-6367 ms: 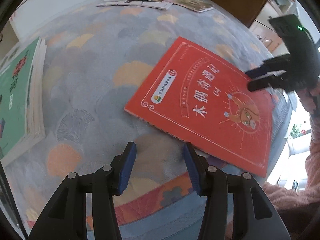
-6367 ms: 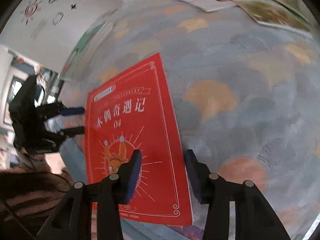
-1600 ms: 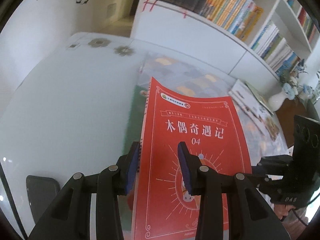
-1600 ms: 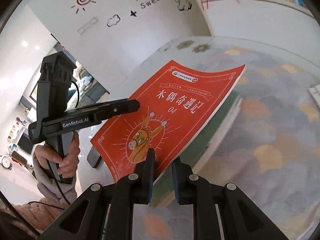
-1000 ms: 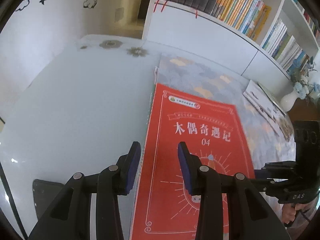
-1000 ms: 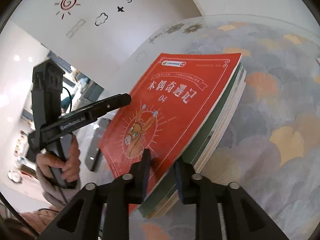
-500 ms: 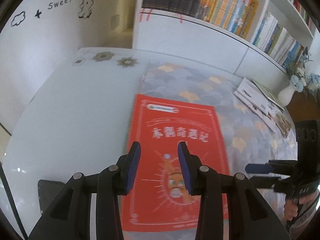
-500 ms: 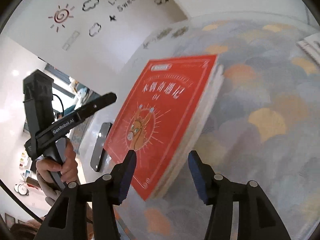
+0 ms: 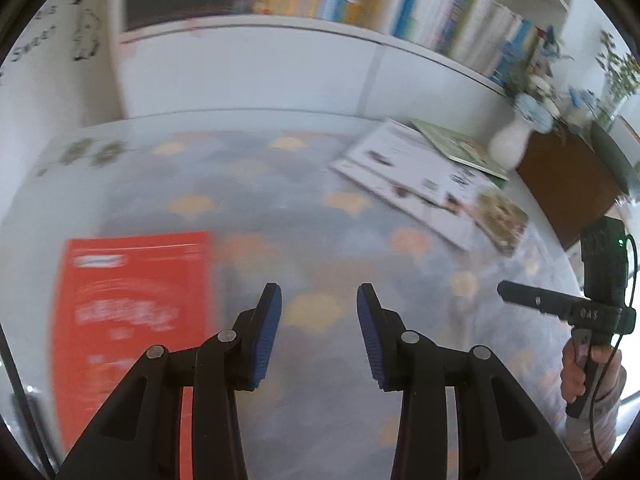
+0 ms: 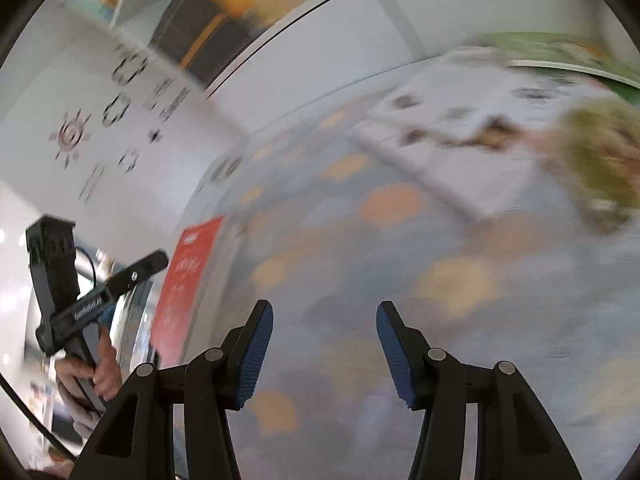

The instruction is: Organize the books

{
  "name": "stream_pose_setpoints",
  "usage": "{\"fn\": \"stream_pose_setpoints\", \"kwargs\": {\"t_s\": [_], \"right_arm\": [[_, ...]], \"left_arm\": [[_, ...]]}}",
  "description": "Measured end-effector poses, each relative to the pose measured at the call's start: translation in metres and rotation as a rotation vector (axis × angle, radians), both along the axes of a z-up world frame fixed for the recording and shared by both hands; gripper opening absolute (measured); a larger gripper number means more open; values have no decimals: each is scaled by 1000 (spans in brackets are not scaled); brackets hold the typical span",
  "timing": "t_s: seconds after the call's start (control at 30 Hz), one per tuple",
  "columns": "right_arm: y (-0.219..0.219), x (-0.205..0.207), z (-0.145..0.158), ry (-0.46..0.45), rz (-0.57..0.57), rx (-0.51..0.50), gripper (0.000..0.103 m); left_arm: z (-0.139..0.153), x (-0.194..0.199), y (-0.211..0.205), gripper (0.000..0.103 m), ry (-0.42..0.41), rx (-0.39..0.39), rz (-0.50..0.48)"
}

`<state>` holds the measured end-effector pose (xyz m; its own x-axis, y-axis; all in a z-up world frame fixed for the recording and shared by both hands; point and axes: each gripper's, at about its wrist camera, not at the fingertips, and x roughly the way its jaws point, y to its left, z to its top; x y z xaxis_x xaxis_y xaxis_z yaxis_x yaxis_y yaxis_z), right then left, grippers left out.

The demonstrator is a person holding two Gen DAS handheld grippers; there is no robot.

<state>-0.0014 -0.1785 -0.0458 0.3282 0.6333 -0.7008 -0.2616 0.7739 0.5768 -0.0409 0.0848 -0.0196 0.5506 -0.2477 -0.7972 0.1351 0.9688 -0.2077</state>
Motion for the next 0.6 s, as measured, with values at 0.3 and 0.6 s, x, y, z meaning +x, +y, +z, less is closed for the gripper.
{"fn": "stream_pose_setpoints", "kwargs": {"t_s": [0.3, 0.6], "right_arm": [[-129, 21, -36, 145, -271, 90, 52], [-160, 39, -55, 148, -451, 323, 49]], "left_arm": [[-49, 14, -89, 36, 122, -51, -155], [-67, 12, -77, 36, 167, -56, -149]]}}
